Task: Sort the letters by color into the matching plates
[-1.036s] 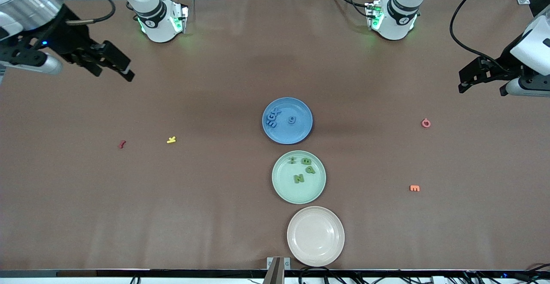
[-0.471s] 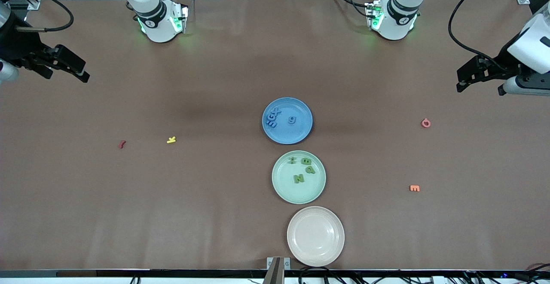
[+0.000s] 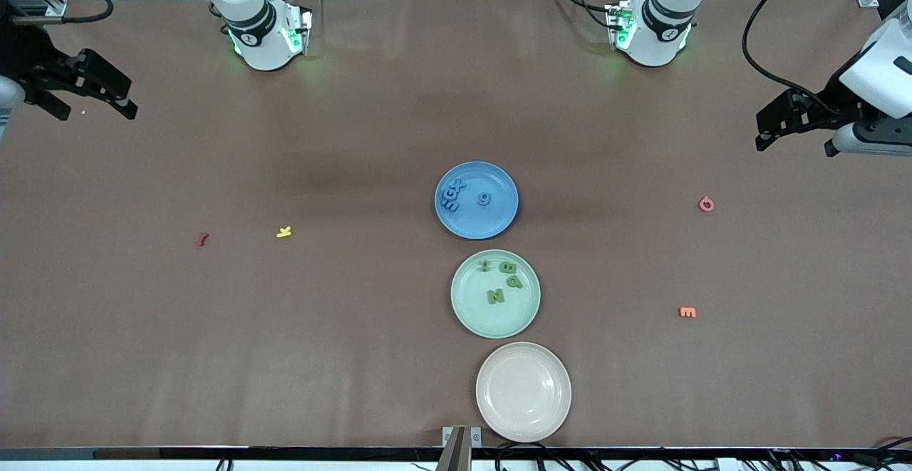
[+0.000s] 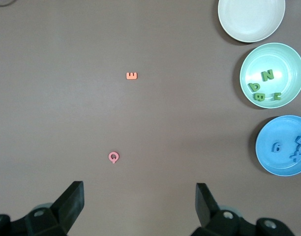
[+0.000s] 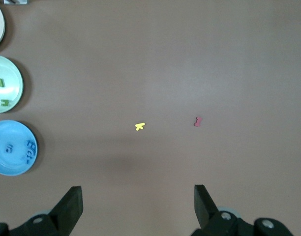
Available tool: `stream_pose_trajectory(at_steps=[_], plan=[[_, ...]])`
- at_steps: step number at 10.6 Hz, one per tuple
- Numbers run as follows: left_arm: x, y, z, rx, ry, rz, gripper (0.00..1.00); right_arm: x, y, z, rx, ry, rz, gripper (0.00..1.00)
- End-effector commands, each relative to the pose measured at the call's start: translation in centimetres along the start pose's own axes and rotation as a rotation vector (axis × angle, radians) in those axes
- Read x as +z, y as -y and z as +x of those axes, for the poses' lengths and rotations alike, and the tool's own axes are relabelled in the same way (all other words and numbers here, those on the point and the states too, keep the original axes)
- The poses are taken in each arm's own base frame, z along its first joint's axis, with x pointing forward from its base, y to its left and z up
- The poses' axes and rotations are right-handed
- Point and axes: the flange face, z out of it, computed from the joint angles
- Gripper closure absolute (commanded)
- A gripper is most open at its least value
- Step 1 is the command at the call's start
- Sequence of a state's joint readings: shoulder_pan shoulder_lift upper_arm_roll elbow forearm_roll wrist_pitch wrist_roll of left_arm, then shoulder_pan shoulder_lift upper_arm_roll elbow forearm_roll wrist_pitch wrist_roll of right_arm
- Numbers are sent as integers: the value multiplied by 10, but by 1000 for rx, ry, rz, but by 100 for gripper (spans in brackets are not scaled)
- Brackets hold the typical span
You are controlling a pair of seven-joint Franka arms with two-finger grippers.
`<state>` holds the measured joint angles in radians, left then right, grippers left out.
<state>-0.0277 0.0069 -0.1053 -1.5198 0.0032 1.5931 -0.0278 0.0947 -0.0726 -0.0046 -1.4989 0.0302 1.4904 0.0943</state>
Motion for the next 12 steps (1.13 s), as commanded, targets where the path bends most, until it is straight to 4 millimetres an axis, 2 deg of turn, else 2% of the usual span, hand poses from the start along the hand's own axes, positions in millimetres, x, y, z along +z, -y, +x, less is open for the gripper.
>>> stream_pose_trajectory(at_steps=[1,3,7,8,12], plan=[[-6,-1,-4,19,2,-1,0,-1,-23,-2,-78,10,-23,0],[-7,-1,-4,19,-1,-1,0,-1,-32,-1,-66,8,-54,0],[-7,-1,-4,19,-1,-1,0,9,-37,2,-64,17,-88,0],[-7,-1,-4,17,-1,-1,0,14,-37,2,-68,25,-101,0],[-6,0,-4,19,1,1,0,14,-32,2,-73,16,-90,0]])
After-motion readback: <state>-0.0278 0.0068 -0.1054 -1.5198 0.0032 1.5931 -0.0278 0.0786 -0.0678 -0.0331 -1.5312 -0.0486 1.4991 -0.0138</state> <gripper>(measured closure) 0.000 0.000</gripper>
